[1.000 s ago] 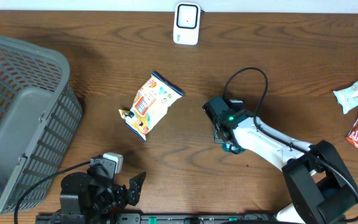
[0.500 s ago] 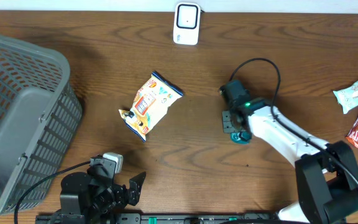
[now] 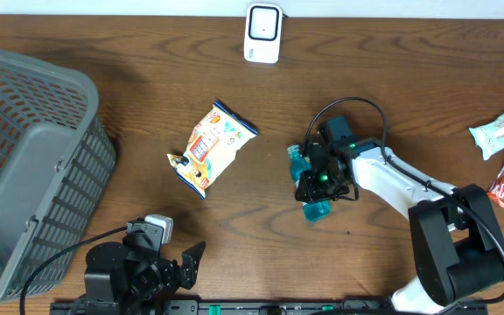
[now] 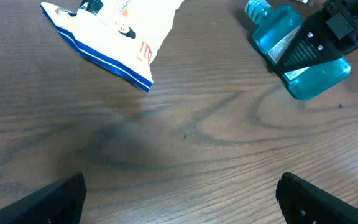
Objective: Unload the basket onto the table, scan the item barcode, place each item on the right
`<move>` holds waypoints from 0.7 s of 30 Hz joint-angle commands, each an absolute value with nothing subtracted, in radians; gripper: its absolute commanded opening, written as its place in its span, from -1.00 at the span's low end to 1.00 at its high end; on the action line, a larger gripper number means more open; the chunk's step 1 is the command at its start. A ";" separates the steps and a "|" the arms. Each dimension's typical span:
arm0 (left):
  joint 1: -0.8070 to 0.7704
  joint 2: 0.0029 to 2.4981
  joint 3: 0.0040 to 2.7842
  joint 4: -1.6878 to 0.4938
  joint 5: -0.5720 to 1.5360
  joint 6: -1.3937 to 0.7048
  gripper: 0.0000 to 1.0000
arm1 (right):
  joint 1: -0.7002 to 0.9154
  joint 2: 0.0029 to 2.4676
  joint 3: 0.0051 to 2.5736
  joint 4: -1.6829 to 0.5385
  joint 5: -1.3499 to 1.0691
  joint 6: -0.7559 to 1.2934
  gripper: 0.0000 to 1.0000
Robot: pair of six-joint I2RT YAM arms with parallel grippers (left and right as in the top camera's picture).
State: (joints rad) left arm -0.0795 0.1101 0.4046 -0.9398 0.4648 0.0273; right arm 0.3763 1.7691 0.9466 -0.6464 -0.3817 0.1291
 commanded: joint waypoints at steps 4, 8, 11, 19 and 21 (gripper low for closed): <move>-0.078 0.107 0.413 -0.942 0.459 0.037 0.96 | 0.372 1.823 0.942 -0.662 -0.363 0.107 -0.56; -0.078 0.107 0.413 -0.942 0.459 0.037 0.96 | 0.372 1.823 0.986 -0.699 -0.315 0.107 -0.57; -0.078 0.107 0.413 -0.942 0.460 0.037 0.96 | 0.374 1.823 1.049 -0.744 -0.205 0.155 -0.73; -0.078 0.107 0.413 -0.942 0.459 0.037 0.96 | 0.378 1.824 1.115 -0.682 -0.109 0.156 -0.63; -0.078 0.107 0.413 -0.942 0.460 0.037 0.96 | 0.387 1.826 1.113 -0.685 -0.096 0.157 -0.60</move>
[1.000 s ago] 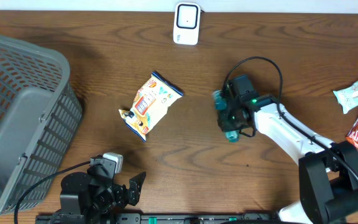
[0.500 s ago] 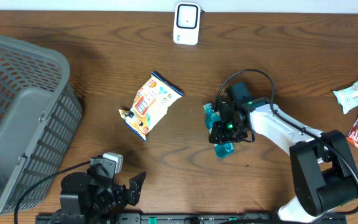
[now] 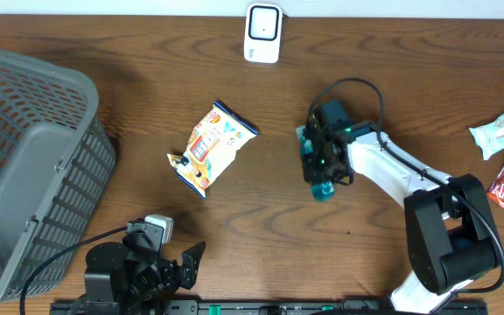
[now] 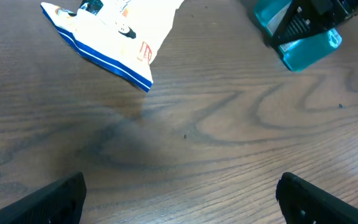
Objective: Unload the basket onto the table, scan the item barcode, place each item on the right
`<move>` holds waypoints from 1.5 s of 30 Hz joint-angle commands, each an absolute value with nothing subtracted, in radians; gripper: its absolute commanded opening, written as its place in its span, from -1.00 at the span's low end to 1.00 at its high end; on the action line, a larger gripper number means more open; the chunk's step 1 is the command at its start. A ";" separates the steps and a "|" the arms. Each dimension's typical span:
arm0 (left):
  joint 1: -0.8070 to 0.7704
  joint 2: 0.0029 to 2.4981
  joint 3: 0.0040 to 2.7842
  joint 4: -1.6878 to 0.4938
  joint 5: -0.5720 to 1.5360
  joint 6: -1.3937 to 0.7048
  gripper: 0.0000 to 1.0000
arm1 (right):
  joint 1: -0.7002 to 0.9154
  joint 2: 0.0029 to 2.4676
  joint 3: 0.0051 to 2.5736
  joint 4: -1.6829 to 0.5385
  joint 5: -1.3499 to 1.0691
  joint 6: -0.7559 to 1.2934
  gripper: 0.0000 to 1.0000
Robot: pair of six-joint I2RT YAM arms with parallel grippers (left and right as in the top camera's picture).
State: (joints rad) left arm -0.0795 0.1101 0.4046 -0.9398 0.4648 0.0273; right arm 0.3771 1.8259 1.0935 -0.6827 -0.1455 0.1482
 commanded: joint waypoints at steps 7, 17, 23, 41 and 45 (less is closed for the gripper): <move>-0.078 0.107 0.413 -0.942 0.459 0.037 0.96 | 0.426 1.825 1.113 -0.688 -0.084 0.161 0.01; -0.078 0.107 0.413 -0.942 0.459 0.037 0.96 | 0.426 1.825 1.119 -0.693 -0.084 0.187 0.21; -0.078 0.107 0.413 -0.942 0.460 0.037 0.96 | 0.426 1.825 1.119 -0.711 -0.086 0.187 -0.16; -0.078 0.107 0.413 -0.942 0.459 0.037 0.96 | 0.388 1.826 1.190 -0.651 -0.269 -0.092 -0.77; -0.078 0.107 0.413 -0.942 0.460 0.037 0.96 | 0.409 1.826 1.190 -0.610 -0.407 -0.247 -0.80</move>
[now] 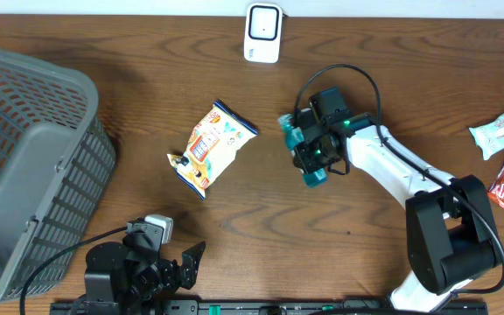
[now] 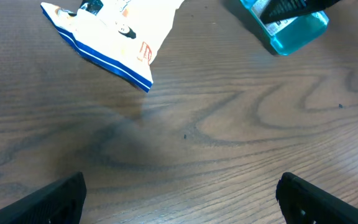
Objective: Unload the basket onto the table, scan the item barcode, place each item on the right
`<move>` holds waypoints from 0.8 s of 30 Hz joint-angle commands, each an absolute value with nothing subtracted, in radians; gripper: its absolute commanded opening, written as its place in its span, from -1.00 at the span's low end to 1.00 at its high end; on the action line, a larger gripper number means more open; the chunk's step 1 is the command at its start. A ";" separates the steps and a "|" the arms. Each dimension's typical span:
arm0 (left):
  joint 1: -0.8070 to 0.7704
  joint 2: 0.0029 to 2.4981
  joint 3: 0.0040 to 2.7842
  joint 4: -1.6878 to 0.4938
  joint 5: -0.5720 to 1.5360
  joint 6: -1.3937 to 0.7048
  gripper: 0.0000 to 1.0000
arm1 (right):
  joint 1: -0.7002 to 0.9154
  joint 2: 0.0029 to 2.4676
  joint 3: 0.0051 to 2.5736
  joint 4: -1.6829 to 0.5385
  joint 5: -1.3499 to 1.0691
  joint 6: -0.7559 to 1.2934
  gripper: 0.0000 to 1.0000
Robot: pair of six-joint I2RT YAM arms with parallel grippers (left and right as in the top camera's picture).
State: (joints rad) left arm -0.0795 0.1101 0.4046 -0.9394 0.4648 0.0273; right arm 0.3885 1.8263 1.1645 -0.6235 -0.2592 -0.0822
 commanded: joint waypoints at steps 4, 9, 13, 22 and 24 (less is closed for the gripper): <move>-0.078 0.107 0.413 -0.942 0.459 0.037 0.96 | 0.428 1.826 1.190 -0.625 -0.411 -0.275 -0.74; -0.078 0.107 0.413 -0.942 0.459 0.037 0.96 | 0.455 1.827 1.190 -0.621 -0.410 -0.274 -0.74; -0.078 0.107 0.413 -0.942 0.460 0.037 0.95 | 0.498 1.831 1.190 -0.583 -0.410 -0.274 -0.74; -0.078 0.107 0.413 -0.942 0.460 0.037 0.96 | 0.599 1.862 1.190 -0.457 -0.334 -0.255 -0.78; -0.078 0.107 0.413 -0.942 0.459 0.037 0.96 | 0.601 1.876 1.190 -0.456 -0.335 -0.245 -0.71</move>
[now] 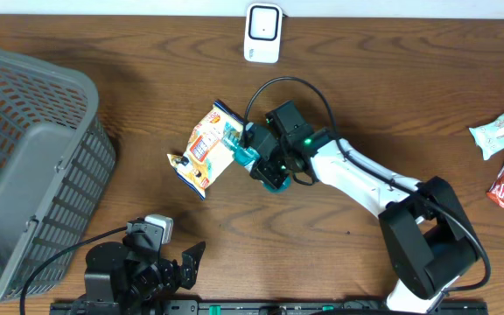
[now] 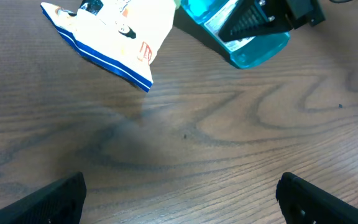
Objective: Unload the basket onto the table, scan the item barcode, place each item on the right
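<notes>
A teal-blue bottle (image 1: 256,161) is held off the table, with my right gripper (image 1: 274,157) shut on it, just right of the snack bag (image 1: 208,145). In the left wrist view the same blue bottle (image 2: 238,31) shows at the top, black fingers (image 2: 263,18) clamped on it. The white barcode scanner (image 1: 262,32) stands at the far edge of the table. My left gripper (image 2: 180,202) rests open low near the front edge, nothing between its fingers.
A grey mesh basket (image 1: 24,166) fills the left side. A mint wrapped packet (image 1: 497,133) and a red candy bar lie at the far right. The snack bag (image 2: 114,31) lies flat on the brown wooden table (image 1: 147,70).
My right gripper has carried the blue bottle to the left, from the table's middle to right beside the snack bag. The left arm has not moved.
My right gripper was shut on the blue bottle right of centre, low on the table. Then it held the bottle slightly farther back, then farther left. Now the bottle hangs next to the snack bag. The left gripper stayed open throughout.
</notes>
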`<move>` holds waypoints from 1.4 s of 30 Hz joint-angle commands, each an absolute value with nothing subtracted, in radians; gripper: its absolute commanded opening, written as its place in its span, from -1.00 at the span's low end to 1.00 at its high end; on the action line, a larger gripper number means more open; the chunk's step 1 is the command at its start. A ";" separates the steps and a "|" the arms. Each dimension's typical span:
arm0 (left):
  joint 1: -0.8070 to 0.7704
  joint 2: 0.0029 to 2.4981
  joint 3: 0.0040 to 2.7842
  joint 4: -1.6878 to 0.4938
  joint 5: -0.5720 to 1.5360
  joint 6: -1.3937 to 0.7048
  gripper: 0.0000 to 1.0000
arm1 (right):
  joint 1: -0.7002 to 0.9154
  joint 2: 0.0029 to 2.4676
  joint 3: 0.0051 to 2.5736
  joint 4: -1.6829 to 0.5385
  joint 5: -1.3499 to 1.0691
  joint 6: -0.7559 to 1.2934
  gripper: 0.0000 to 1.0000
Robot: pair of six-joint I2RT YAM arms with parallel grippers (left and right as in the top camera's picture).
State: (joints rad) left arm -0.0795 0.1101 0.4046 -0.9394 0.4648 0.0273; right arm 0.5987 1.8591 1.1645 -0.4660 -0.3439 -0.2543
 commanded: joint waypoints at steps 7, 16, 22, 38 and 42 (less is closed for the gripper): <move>-0.078 0.107 0.413 -0.942 0.460 0.037 0.95 | 0.604 1.944 1.190 -0.455 -0.362 -0.240 -0.36; -0.078 0.107 0.413 -0.942 0.460 0.037 0.96 | 0.621 1.989 1.194 -0.393 -0.376 -0.213 -0.07; -0.078 0.107 0.413 -0.942 0.460 0.037 0.96 | 0.621 1.988 1.259 -0.498 -0.361 -0.195 0.30; -0.078 0.107 0.413 -0.942 0.459 0.037 0.96 | 0.618 1.988 1.435 -0.803 -0.317 -0.199 0.86; -0.078 0.107 0.413 -0.942 0.459 0.037 0.95 | 0.619 1.988 1.440 -0.841 -0.294 -0.197 0.91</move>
